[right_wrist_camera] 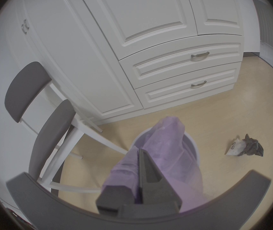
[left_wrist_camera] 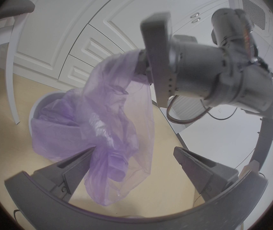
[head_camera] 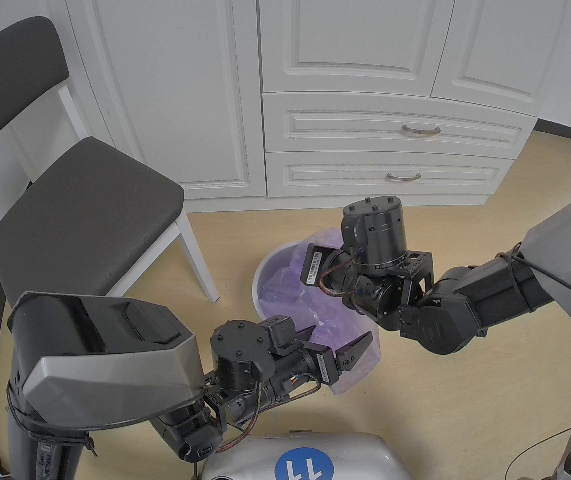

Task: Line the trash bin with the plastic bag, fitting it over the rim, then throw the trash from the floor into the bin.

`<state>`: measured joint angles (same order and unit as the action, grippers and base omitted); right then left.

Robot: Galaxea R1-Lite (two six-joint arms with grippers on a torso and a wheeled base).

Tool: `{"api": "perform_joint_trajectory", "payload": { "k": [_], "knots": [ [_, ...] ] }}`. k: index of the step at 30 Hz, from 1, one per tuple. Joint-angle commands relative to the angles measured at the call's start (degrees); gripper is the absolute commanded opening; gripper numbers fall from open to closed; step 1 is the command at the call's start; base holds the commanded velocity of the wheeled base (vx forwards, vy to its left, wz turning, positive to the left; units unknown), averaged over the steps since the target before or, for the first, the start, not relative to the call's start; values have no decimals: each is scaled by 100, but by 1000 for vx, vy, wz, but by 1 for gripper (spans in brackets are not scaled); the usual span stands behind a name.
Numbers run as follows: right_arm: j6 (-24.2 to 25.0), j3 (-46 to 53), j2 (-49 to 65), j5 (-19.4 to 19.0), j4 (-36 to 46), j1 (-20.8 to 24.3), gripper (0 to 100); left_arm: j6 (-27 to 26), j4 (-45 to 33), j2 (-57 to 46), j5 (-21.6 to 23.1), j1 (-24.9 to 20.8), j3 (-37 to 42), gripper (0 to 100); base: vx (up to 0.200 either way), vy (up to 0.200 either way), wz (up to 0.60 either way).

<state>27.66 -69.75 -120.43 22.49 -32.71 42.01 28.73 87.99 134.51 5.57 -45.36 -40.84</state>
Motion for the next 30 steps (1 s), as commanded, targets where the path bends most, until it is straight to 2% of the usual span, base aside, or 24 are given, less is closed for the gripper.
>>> {"api": "perform_joint_trajectory", "payload": {
  "k": [1, 7, 9, 11, 14, 21, 22, 30],
  "knots": [
    [126, -47, 46, 10, 151, 141, 0, 1, -1, 190, -153, -113, -188, 100, 0, 0, 0],
    [565, -434, 72, 71, 977, 238, 0, 9, -1, 567, -856, -412, -662, 100, 0, 0, 0],
    [583, -460, 64, 98, 1012, 238, 0, 9, -1, 594, -944, -421, -724, 100, 0, 0, 0],
    [618, -513, 46, 150, 1082, 264, 0, 18, -19, 726, -1295, -456, -1031, 100, 0, 0, 0],
    [618, -504, 46, 150, 1082, 290, 0, -8, -19, 796, -1445, -482, -1154, 100, 0, 0, 0],
    [618, -495, 46, 159, 1091, 299, 0, -456, -19, 1042, -1902, -535, -1488, 100, 0, 0, 0],
    [618, -495, 46, 159, 1091, 299, 0, -527, -19, 1060, -1919, -535, -1497, 0, 0, 0, 0],
    [512, -328, 151, 203, 1091, 229, 0, -641, -19, 1007, -1919, -474, -1418, 0, 0, 0, 0]
  ]
}}
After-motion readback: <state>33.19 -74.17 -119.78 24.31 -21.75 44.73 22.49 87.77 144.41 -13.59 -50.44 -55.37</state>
